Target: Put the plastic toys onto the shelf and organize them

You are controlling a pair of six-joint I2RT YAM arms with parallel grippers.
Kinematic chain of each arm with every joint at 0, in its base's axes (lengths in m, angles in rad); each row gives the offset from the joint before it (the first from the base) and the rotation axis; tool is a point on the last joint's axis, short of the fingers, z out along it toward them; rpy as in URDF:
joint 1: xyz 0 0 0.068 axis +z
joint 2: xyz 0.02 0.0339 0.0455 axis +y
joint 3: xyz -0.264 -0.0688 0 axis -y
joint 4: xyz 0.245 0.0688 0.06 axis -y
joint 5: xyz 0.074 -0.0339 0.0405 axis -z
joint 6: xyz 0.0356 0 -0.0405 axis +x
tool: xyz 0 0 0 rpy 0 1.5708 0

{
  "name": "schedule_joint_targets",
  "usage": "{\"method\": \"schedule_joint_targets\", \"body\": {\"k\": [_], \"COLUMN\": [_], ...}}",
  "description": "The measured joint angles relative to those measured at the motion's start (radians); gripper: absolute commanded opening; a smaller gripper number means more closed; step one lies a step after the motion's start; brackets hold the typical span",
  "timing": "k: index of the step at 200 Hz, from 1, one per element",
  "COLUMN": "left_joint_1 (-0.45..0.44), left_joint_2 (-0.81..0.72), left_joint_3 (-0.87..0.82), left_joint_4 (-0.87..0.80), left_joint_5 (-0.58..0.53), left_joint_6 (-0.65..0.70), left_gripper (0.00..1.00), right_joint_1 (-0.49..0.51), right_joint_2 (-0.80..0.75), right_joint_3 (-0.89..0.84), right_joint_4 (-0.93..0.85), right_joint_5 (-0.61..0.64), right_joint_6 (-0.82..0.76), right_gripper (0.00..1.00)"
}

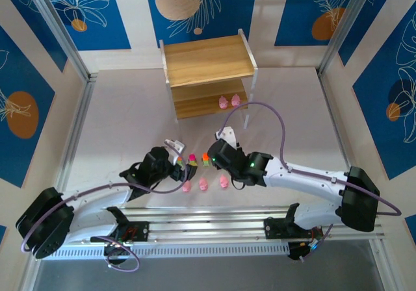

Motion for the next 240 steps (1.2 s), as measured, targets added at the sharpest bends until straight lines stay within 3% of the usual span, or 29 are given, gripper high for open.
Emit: {"method": "schedule_joint_targets", "body": {"k": [122, 206, 240], "left_joint_1": [0.000, 0.000, 0.000], "left_joint_2": [0.132, 0.132, 0.132], "left_joint_3": [0.074, 0.074, 0.074], "left_joint_4": [-0.080, -0.089, -0.089], "left_joint_5": [-0.017, -0.034, -0.034], "left_joint_6": [0.000, 0.000, 0.000], "left_gripper": [1.00, 1.00, 1.00], "right_joint_1": [0.174, 0.188, 0.187], "right_joint_2": [-0.045, -0.043, -0.021], "right_joint_3": [-0.176, -0.253, -0.253], "right_joint_4": [-0.077, -0.065, -0.040], "right_joint_5": [0.025, 0.019, 0.009], "right_joint_6": [0.161, 0.211, 0.217], "right_gripper": [0.55, 0.55, 0.60]}}
